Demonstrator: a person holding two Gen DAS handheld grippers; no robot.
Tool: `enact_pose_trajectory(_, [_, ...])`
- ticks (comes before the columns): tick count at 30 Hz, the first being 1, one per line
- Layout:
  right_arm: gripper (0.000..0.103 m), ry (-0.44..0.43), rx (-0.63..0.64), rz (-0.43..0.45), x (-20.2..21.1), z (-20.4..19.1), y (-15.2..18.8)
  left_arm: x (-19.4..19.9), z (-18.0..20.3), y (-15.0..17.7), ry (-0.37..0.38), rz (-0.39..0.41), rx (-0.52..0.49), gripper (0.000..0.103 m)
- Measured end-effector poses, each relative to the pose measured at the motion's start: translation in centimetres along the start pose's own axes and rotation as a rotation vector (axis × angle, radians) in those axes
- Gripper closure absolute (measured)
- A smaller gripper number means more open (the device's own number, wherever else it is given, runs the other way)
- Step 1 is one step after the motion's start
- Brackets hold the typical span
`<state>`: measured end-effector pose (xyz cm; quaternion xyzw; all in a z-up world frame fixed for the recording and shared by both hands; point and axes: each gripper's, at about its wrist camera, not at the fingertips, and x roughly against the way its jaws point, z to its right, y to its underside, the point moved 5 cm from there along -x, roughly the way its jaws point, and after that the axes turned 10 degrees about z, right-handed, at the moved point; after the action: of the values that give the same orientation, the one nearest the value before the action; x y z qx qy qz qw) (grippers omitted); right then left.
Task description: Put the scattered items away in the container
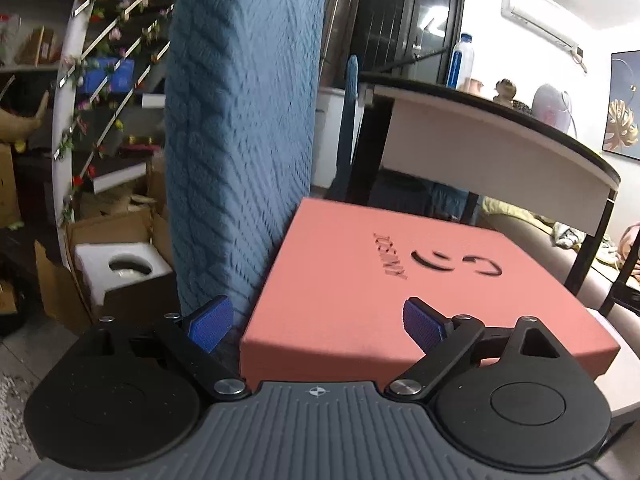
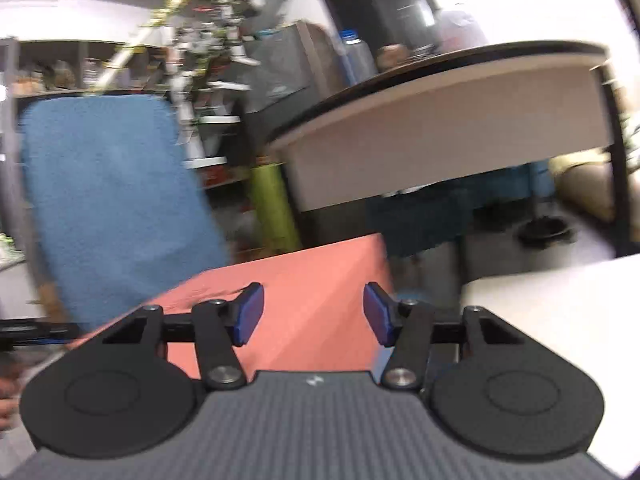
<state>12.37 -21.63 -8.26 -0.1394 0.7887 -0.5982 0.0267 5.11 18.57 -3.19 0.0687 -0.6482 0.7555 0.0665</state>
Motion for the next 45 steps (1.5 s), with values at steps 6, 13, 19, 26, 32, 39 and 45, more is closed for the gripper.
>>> enact_pose_trajectory(6, [0.047,0.287,0.092,-0.103,-5.3,7.2,0.1,0.7,3.5,-0.9,0.002,0.046,-0.031,0.008])
enact_pose_trajectory(13, [0.047,0.376,0.096,-0.236,-9.9,11.5,1.3,0.3,7.8,-0.6,0.052,0.027,-0.082,0.008])
enact_pose_trajectory(19, [0.040,0.388,0.100,-0.276,-11.3,12.3,2.1,-0.9,9.8,-0.3,0.064,-0.005,-0.065,0.008])
enact_pose_trajectory(26, [0.002,0.375,0.080,-0.294,-11.3,12.4,2.1,-1.3,11.4,0.4,0.079,-0.032,-0.089,0.008])
enact_pose_trajectory(32, [0.000,0.377,0.088,-0.308,-13.3,13.4,3.2,-1.5,12.4,0.5,0.094,-0.055,-0.068,0.008])
enact_pose_trajectory(39, [0.000,0.378,0.097,-0.312,-13.4,13.2,3.3,-1.3,14.6,0.7,0.127,-0.054,-0.076,0.008])
enact_pose_trajectory(45, [0.000,0.378,0.097,-0.312,-13.5,13.0,3.3,-1.0,16.1,0.8,0.149,-0.057,-0.074,0.008])
